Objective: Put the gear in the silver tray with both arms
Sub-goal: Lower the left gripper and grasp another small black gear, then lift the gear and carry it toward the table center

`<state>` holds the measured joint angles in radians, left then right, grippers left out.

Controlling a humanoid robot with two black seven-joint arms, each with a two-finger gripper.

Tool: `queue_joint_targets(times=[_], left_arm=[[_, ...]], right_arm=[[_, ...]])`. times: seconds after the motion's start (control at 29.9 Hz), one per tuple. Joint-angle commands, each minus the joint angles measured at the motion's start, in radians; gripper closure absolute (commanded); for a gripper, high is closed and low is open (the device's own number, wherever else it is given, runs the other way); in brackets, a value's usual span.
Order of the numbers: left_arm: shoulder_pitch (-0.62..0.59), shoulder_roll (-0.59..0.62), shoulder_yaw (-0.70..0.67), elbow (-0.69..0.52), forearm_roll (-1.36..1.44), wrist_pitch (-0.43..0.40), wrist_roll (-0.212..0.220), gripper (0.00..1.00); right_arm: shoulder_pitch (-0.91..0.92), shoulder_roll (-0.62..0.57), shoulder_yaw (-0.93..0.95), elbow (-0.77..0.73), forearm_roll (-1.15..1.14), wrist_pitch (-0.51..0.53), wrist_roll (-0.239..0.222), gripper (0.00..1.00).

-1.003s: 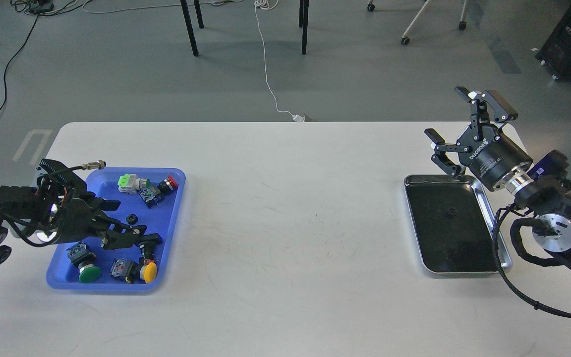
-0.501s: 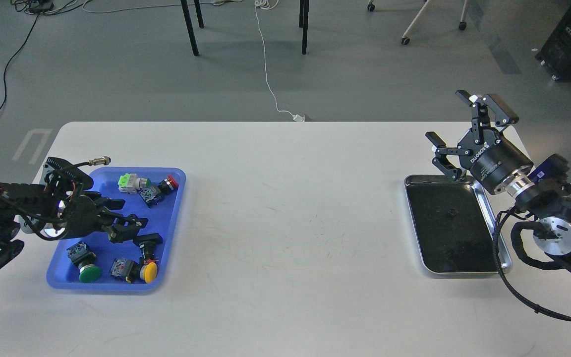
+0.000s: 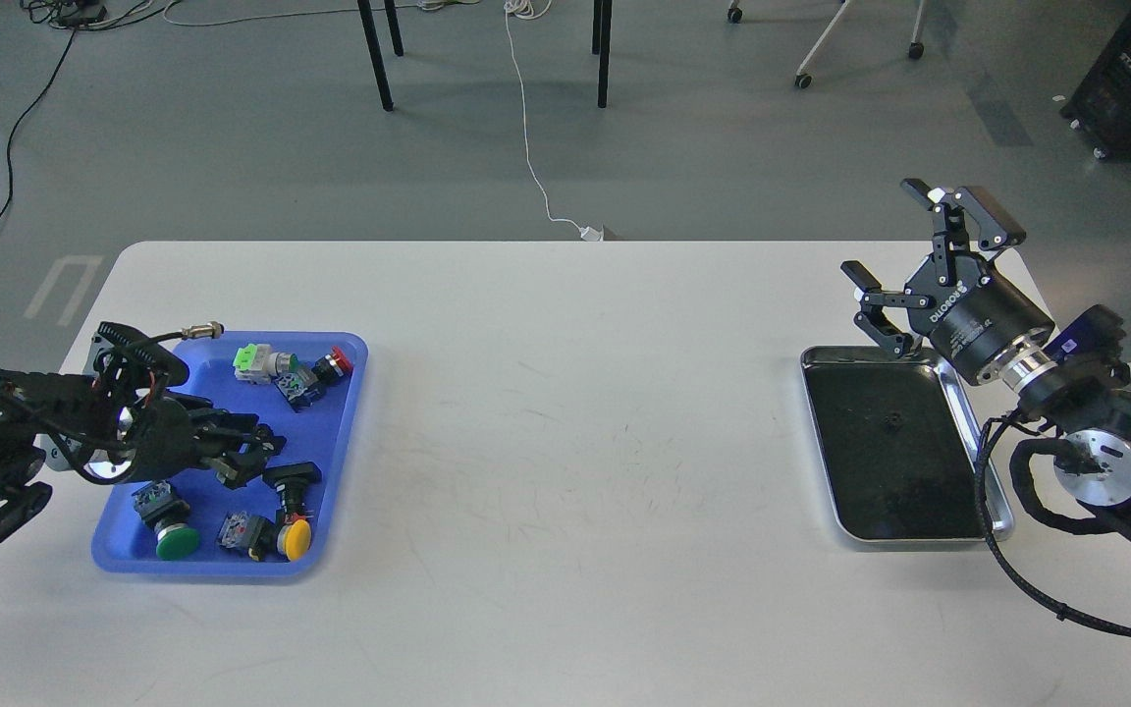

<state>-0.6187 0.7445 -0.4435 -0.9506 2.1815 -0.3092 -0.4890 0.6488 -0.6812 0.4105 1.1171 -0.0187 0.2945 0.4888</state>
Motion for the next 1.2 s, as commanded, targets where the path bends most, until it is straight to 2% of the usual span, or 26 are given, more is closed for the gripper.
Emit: queue_joint_targets(times=[0.0,0.17,0.43,0.64,0.74,0.84,0.9,1.0,1.1,1.17], left_arm=[[0.000,-0.001,0.002,0.007,0.000,0.001,0.000,0.86],[-0.001,0.004,0.002,0.009,0.000,0.033,0.000,0.87],[-0.029,0.019,-0.001,-0.019,-0.005,0.041,0.000,0.87],[-0.053,0.168,-0.004,-0.192,-0.090,0.021,0.000,0.86],[-0.096,0.249,-0.011,-0.304,-0.156,-0.017,0.000,0.86],[-0.144,0.268,-0.015,-0.404,-0.167,-0.024,0.000,0.86],[-0.190,0.260,-0.011,-0.465,-0.166,-0.031,0.000,0.86],[-0.257,0.219,-0.004,-0.523,-0.158,-0.088,0.000,0.86],[-0.314,0.080,-0.001,-0.528,-0.149,-0.165,0.000,0.86],[-0.335,-0.015,0.002,-0.525,-0.122,-0.180,0.000,0.86]], right_arm=[[0.000,-0.003,0.002,0.003,0.000,0.000,0.000,0.01],[0.000,-0.005,0.004,0.003,0.000,0.000,0.000,0.01],[0.002,0.000,0.005,0.001,0.000,0.000,0.000,0.01],[0.005,0.002,0.007,0.001,0.000,0.000,0.000,0.01],[0.006,0.003,0.013,0.000,0.000,0.000,0.000,0.01],[0.017,0.005,0.011,0.000,0.000,0.000,0.000,0.01],[0.028,0.006,0.011,-0.002,0.000,0.000,0.000,0.01],[0.067,0.006,-0.001,-0.005,-0.001,-0.001,0.000,0.01],[0.123,0.006,-0.007,-0.013,-0.001,-0.008,0.000,0.01],[0.164,0.008,-0.016,-0.020,0.000,-0.008,0.000,0.01]])
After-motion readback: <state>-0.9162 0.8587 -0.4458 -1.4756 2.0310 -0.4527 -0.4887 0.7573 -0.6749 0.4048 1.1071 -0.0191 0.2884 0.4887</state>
